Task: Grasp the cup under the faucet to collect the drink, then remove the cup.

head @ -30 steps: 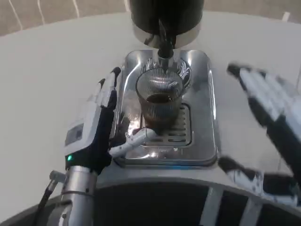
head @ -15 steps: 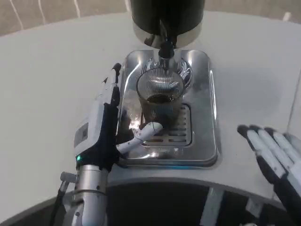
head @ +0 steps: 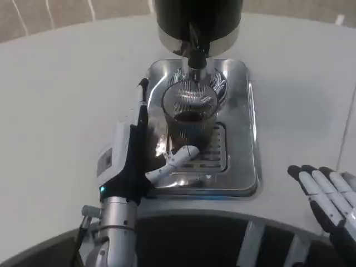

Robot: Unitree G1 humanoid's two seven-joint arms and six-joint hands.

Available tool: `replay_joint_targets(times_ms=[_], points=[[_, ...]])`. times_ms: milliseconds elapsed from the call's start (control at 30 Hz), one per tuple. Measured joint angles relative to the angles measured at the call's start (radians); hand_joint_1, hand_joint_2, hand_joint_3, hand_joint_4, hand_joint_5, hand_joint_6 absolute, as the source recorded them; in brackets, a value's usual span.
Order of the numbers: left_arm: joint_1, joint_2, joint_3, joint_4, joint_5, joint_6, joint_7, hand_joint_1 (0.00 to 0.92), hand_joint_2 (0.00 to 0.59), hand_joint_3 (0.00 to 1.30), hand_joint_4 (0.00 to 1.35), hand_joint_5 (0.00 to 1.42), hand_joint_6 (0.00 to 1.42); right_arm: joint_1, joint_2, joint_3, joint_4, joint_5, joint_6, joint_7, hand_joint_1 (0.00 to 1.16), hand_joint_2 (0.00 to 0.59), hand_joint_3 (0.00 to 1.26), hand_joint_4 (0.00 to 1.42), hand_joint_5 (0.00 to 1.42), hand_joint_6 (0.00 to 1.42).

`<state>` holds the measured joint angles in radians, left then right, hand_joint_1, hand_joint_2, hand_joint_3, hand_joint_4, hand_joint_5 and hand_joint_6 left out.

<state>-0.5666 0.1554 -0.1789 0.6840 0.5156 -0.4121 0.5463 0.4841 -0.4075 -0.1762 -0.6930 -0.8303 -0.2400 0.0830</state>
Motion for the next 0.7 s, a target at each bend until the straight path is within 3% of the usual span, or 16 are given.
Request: replay_joint_targets(times_ms=[133,333,700], points=[[-0.017,0.001,-0.019,0.018,0.011,-0.003,0.002,0.367,0.056,0.00,0.00,0.11,0.20,-0.018,0.004,0.010,0.000,-0.009,0.011,0.009,0.88,0.320,0.00,0.00,0.00,0.00],[-0.059,0.000,-0.038,0.076,0.028,-0.021,0.019,0.380,0.054,0.00,0.00,0.14,0.21,-0.038,0.023,0.062,-0.012,-0.045,0.043,0.054,0.87,0.324,0.00,0.00,0.00,0.00],[-0.110,-0.022,-0.044,0.149,0.022,-0.057,0.035,0.388,0.058,0.00,0.00,0.22,0.29,-0.003,0.054,0.079,-0.068,-0.066,0.064,0.076,0.85,0.317,0.00,0.00,0.00,0.00]])
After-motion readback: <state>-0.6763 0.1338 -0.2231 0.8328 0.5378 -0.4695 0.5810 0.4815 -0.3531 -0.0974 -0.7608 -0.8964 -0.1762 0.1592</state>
